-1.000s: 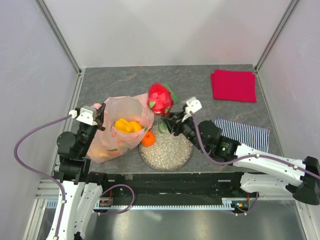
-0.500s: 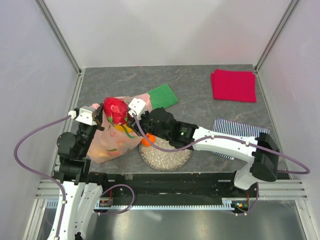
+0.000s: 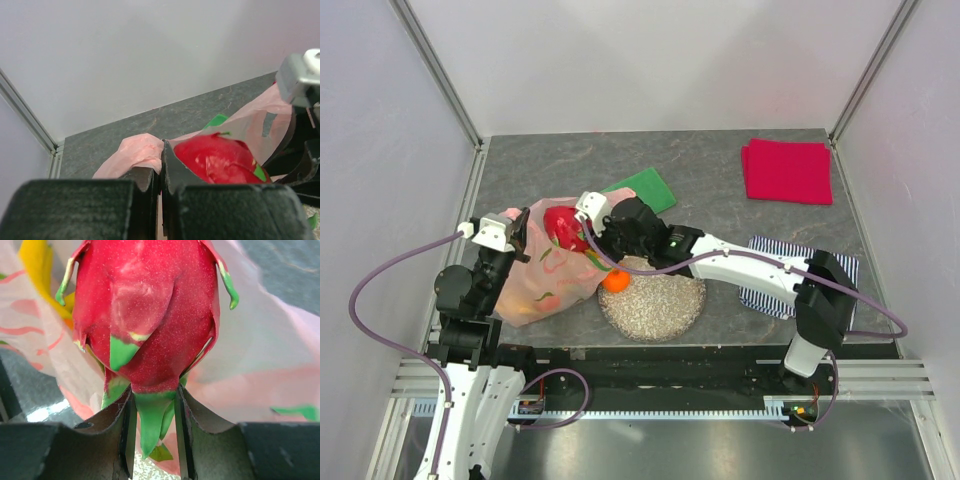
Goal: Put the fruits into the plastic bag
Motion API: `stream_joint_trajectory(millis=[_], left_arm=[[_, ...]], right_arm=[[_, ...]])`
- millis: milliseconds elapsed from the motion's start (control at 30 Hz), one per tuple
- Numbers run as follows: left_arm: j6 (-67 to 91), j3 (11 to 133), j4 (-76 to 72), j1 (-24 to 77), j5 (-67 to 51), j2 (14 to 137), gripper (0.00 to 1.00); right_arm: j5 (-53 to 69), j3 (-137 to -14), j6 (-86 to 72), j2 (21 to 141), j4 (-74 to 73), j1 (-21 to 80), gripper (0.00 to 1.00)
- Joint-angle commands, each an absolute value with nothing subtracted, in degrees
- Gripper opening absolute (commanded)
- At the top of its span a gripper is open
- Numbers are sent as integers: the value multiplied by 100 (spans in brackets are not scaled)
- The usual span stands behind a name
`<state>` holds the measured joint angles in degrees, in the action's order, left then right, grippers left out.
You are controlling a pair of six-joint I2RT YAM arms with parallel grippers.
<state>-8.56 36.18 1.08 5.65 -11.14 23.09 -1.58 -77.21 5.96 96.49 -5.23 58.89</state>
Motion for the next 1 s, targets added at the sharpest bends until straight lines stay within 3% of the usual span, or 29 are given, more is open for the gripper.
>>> stream_joint_trajectory(millis=[0,233,600,700,967], left_arm=[[-765,3612,-150,571,-1204,2276,2],[-774,3612,-158,571,-1318,2276,1],[-773,3604,-158,571,-1362,2285,2],[-774,3604,-158,571,-1354,2276,2],[-765,3595,-158,571,-1354,2303,2]], right_arm=[[536,-8524,1045,9966,-878,6143,0],[818,-9438,1484,10511,-1327,6363,0],[-308,-10344,2961,10986,-1143,6355,0],[-18,-10397,2954,11118,-1011,6354,0],[2115,-10389,2075,11513,-923,6363,0]])
